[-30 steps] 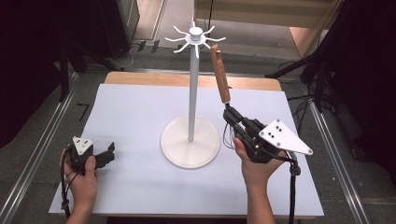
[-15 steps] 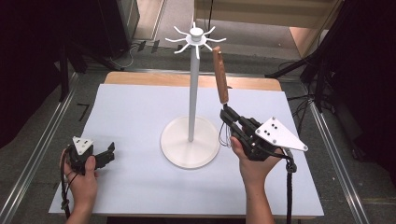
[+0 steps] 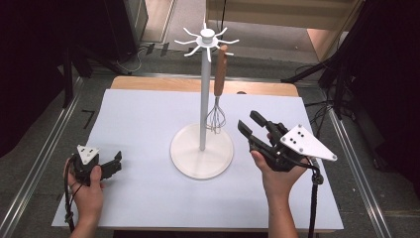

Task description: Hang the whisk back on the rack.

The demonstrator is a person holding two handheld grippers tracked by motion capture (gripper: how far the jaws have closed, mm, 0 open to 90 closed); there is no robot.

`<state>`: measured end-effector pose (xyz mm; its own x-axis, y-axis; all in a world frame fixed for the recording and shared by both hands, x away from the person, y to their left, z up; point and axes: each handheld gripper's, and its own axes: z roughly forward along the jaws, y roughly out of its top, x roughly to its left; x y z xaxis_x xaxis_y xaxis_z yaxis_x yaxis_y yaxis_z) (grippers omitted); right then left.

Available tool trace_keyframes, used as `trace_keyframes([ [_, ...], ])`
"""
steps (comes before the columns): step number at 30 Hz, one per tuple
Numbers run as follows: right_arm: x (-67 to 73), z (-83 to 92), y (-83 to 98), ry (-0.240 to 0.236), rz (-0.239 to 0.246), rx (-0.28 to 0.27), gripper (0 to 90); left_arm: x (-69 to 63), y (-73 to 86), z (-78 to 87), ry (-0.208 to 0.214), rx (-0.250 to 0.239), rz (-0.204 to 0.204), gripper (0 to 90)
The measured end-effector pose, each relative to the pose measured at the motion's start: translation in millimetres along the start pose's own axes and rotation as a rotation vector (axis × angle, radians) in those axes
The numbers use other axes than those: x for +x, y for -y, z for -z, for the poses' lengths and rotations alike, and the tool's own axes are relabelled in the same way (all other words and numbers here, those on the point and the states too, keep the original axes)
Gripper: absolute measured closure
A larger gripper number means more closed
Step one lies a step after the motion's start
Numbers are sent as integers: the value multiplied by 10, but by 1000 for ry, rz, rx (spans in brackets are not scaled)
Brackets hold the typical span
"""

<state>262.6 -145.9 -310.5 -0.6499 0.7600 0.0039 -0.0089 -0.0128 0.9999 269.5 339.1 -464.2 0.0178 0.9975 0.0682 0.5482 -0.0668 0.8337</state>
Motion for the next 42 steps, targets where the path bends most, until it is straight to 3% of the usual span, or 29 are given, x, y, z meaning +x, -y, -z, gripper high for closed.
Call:
trace_keyframes([
  [8,-135,82,69,40,-18,28,369,-2,1,-1,0,-2,-1,140],
  [13,-201,122,152,102,-21,56,169,-3,0,0,-1,0,-2,140],
  [20,-303,183,278,133,-74,97,2,-4,0,0,-1,0,-2,140],
  [27,-397,273,438,151,-106,126,0,-5,1,0,0,-1,-1,140],
  [42,-587,411,797,198,-128,187,0,-6,1,0,-1,-1,-2,140],
])
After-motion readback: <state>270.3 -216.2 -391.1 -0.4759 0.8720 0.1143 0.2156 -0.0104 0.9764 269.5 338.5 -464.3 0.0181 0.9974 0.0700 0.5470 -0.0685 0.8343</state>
